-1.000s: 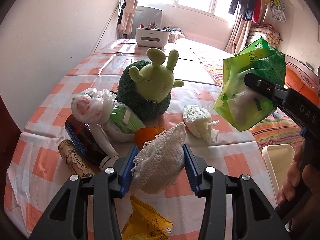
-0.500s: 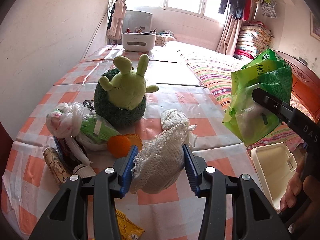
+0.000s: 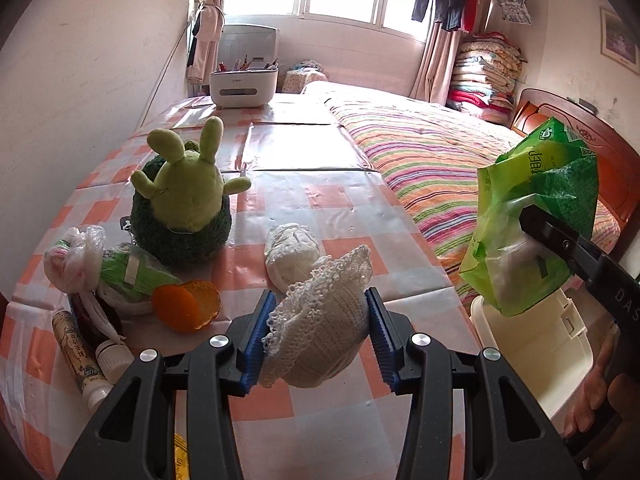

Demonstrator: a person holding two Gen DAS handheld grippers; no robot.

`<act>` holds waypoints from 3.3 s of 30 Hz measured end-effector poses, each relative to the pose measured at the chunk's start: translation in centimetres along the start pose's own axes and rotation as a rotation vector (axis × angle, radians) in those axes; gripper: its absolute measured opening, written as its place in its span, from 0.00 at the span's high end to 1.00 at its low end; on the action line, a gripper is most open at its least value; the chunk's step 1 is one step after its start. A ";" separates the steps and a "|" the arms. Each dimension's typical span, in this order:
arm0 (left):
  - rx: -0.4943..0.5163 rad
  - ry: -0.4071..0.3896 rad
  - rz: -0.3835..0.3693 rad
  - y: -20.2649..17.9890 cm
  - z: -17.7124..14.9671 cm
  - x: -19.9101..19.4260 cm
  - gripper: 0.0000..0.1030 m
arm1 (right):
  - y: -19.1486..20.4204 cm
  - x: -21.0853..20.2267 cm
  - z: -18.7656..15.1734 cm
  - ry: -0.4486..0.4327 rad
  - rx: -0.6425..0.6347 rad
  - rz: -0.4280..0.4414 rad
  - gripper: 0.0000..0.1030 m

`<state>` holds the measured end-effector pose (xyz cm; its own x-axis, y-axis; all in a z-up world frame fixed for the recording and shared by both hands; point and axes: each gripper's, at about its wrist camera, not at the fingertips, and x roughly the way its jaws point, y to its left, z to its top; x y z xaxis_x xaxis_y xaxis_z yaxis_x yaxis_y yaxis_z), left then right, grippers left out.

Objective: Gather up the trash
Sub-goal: 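Grasp the white crocheted cloth with the left gripper while the right gripper carries the green pack, then drop the green wipes pack into the cream bin with the right gripper, then lower the white crocheted cloth into the cream bin and open the left gripper, then move both grippers back toward the remaining items on the table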

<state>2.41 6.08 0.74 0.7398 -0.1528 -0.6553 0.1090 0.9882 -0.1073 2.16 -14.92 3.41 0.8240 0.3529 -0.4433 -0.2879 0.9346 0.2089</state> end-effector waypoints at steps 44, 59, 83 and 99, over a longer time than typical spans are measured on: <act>0.176 0.031 -0.213 -13.0 -1.2 0.5 0.57 | -7.9 -9.1 -4.6 -0.135 0.136 -0.279 0.45; 0.239 0.089 -0.292 -16.5 -2.0 1.6 0.57 | -9.3 -11.0 -4.4 -0.215 0.192 -0.311 0.41; 0.331 0.064 -0.235 -18.9 -3.0 0.8 0.24 | -10.7 -11.8 -4.8 -0.233 0.239 -0.336 0.40; 0.255 0.061 -0.135 -15.5 -1.6 0.8 0.24 | -9.3 -10.2 -4.0 -0.218 0.244 -0.293 0.32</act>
<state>0.27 -9.33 0.69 0.6666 -0.2751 -0.6928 0.3725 0.9280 -0.0101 -5.57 -27.03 2.51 0.9449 0.0327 -0.3257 0.0754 0.9465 0.3136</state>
